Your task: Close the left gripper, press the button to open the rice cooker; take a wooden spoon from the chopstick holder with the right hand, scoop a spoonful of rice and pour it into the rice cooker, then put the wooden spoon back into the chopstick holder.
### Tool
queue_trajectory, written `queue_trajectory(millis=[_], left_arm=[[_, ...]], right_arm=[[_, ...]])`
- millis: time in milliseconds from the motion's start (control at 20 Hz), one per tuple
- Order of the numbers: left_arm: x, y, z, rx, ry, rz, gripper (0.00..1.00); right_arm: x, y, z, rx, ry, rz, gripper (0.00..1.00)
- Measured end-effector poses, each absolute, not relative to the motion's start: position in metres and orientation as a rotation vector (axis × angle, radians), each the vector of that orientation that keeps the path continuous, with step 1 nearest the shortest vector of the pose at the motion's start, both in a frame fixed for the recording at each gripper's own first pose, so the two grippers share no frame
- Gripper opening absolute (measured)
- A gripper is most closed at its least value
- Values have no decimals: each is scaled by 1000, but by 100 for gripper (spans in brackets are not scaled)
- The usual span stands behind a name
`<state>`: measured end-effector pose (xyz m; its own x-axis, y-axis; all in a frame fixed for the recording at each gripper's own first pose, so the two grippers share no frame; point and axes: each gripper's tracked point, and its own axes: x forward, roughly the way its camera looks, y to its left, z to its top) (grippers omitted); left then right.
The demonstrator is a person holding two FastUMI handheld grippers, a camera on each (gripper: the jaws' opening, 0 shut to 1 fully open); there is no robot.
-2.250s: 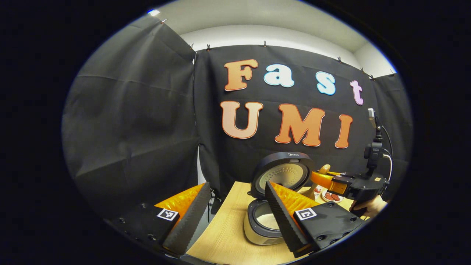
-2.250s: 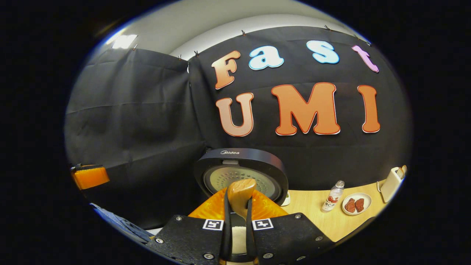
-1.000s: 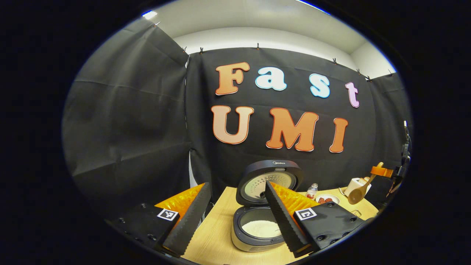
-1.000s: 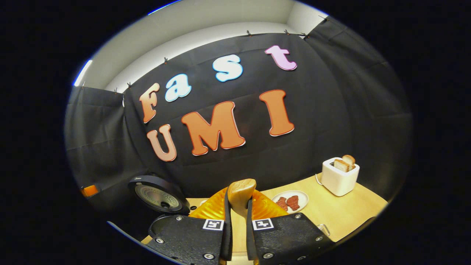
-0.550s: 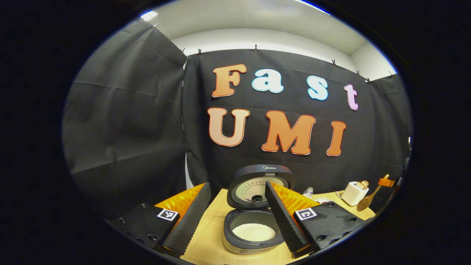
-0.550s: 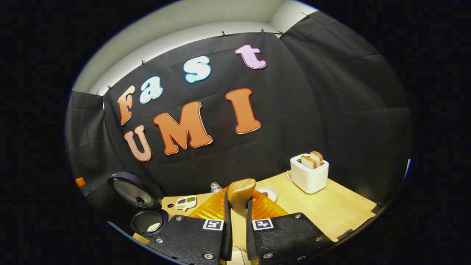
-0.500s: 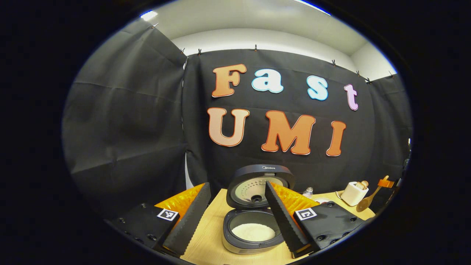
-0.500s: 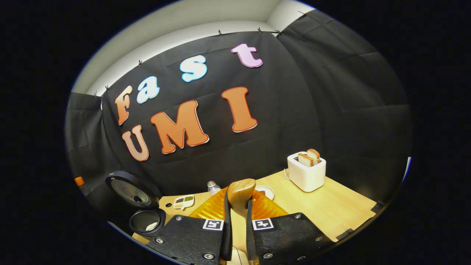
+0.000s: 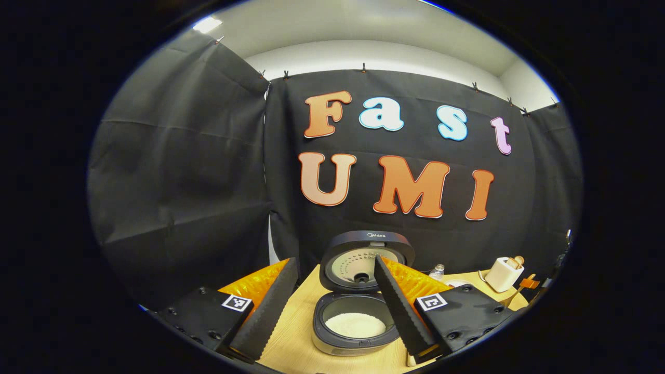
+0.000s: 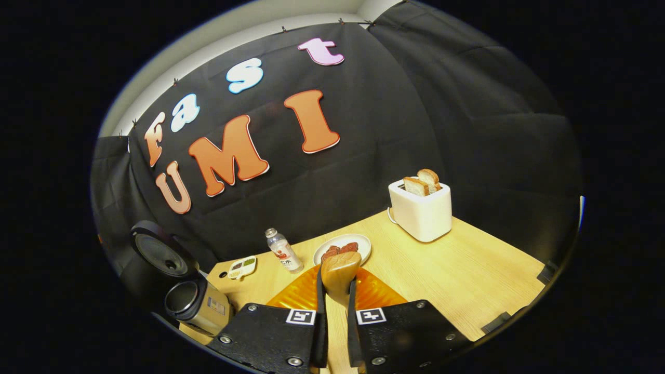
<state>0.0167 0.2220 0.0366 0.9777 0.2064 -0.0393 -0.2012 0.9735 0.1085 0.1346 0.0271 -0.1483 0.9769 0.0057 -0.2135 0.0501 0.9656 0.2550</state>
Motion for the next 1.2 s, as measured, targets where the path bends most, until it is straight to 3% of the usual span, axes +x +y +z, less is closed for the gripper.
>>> queue_trajectory(millis=[250, 550, 750, 800, 900, 1200], left_arm=[[11, 216, 41, 127, 47, 227, 97], [15, 204, 40, 147, 44, 233, 99], [24, 192, 36, 118, 47, 219, 97], [26, 188, 38, 122, 48, 215, 97], [30, 177, 39, 120, 49, 189, 97], [59, 151, 62, 99, 6, 148, 97]], right_arm=[[144, 23, -188, 335, 274, -6, 14], [142, -8, -204, 354, 308, -56, 25], [131, -42, -193, 235, 309, -128, 64], [128, -51, -184, 194, 301, -148, 82], [120, -61, -163, 132, 294, -172, 93], [95, -67, -71, 51, 197, -167, 94]])
